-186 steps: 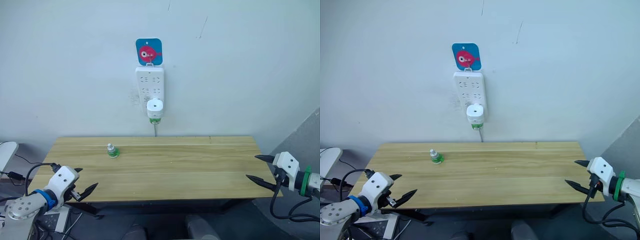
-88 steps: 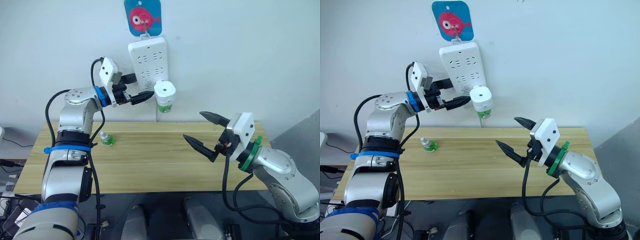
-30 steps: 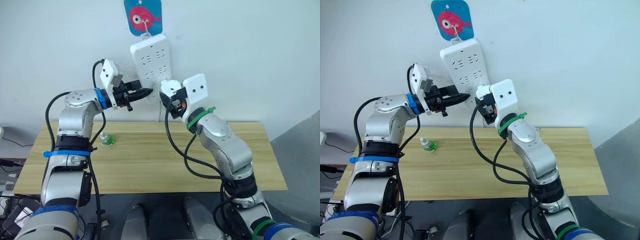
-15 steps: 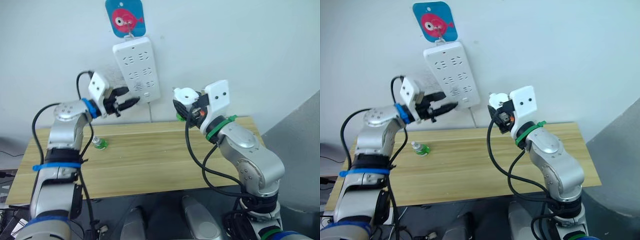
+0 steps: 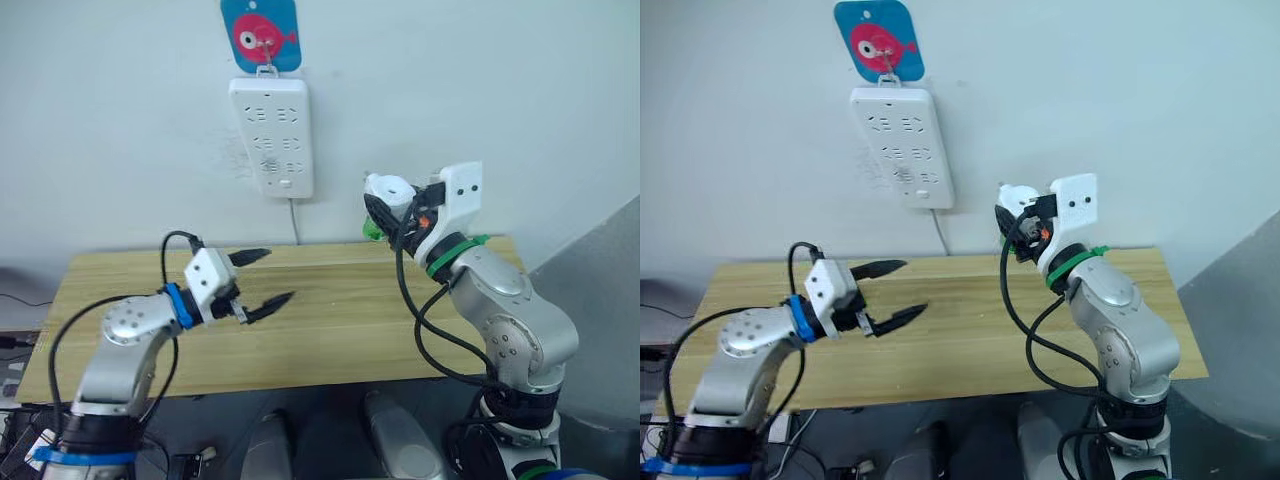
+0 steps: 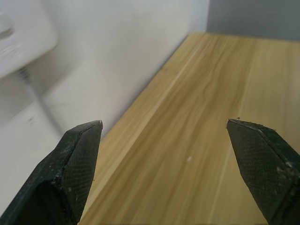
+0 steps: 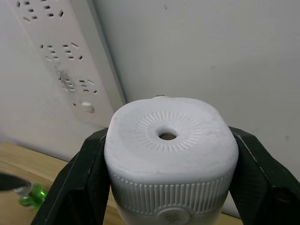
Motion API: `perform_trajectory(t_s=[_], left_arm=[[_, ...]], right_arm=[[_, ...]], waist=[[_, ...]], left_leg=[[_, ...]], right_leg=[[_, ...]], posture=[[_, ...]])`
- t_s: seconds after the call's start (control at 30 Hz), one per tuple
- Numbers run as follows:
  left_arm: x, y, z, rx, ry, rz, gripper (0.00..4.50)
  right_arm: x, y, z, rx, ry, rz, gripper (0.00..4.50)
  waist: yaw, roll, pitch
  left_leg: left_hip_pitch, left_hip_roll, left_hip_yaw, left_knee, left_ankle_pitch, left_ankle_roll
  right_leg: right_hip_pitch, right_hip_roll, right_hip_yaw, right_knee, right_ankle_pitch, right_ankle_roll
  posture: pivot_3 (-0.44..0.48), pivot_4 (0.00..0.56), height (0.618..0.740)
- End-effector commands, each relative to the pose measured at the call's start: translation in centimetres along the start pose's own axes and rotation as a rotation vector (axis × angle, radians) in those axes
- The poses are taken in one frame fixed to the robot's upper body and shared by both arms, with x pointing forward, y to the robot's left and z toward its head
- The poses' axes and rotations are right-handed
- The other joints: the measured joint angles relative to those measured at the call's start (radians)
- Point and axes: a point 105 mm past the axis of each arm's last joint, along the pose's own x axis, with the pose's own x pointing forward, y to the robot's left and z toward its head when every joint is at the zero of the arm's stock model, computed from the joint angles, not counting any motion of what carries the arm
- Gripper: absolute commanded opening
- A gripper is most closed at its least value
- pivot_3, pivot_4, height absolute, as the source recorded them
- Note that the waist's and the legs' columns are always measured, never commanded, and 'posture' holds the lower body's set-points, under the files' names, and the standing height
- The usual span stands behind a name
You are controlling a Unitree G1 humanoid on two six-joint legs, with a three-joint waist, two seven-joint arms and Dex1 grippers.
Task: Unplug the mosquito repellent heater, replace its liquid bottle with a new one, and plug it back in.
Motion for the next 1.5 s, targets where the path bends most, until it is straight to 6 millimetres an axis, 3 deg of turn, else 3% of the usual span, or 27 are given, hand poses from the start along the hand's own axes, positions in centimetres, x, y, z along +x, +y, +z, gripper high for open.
perform_trajectory(t_s=[0.03,0.2,0.4,0.57,0.87,1.1,1.5], left_arm=[[1.2,-1.4,2.1,0.055,-0.093,0.004,4.5],[2.9,-2.3,3.1,0.023,-0.188,0.078,4.5],[3.8,-2.5,4.0,-0.022,-0.257,0.111,4.5],[5.1,-3.9,4.9,-0.029,-0.306,0.068,4.5],[6.8,-2.8,7.8,0.054,-0.415,0.159,4.5],[7.4,-3.6,7.4,0.027,-0.396,0.125,4.5],[7.4,-2.9,8.3,-0.03,-0.427,0.145,4.5]], right_arm=[[-0.2,0.0,1.6,0.109,-0.094,0.001,2.95],[-0.4,-0.1,1.9,0.407,-0.133,0.004,2.95],[-1.3,0.1,0.9,0.589,-0.092,0.048,2.95],[-1.5,0.8,0.8,0.724,-0.074,0.095,2.95],[-2.0,1.7,0.8,0.789,-0.032,0.115,2.95],[-2.2,2.2,0.8,0.81,-0.019,0.131,2.95],[-2.3,2.6,0.9,0.817,-0.005,0.156,2.95]], waist=[[0.002,0.0,0.0],[0.003,0.0,0.0],[-0.003,0.0,0.0],[-0.008,0.0,0.0],[-0.017,0.0,0.0],[-0.022,0.0,0.0],[-0.022,0.0,0.0]], left_leg=[[0.0,0.0,0.0,0.001,0.0,0.0],[0.0,0.0,0.002,0.005,0.0,0.0],[0.0,0.0,0.002,0.004,0.0,0.0],[0.0,0.0,0.002,0.004,0.0,0.0],[0.0,0.0,0.003,0.005,0.0,0.0],[0.0,0.0,0.002,0.005,0.0,0.001],[0.0,0.0,0.002,0.005,0.0,0.001]], right_leg=[[0.0,0.0,0.0,0.0,0.0,0.0],[0.002,0.001,0.003,0.0,0.0,0.001],[0.001,0.001,0.003,0.0,0.001,0.001],[0.001,0.002,0.003,0.0,0.0,0.001],[0.002,0.002,0.003,0.0,-0.002,0.005],[0.001,0.002,0.003,0.0,-0.002,0.005],[0.001,0.002,0.003,0.0,-0.002,0.005]], posture=[[-0.227,0.227,0.74],[-0.238,0.228,0.74],[-0.242,0.226,0.74],[-0.243,0.226,0.74],[-0.257,0.229,0.74],[-0.258,0.227,0.74],[-0.258,0.225,0.74]])
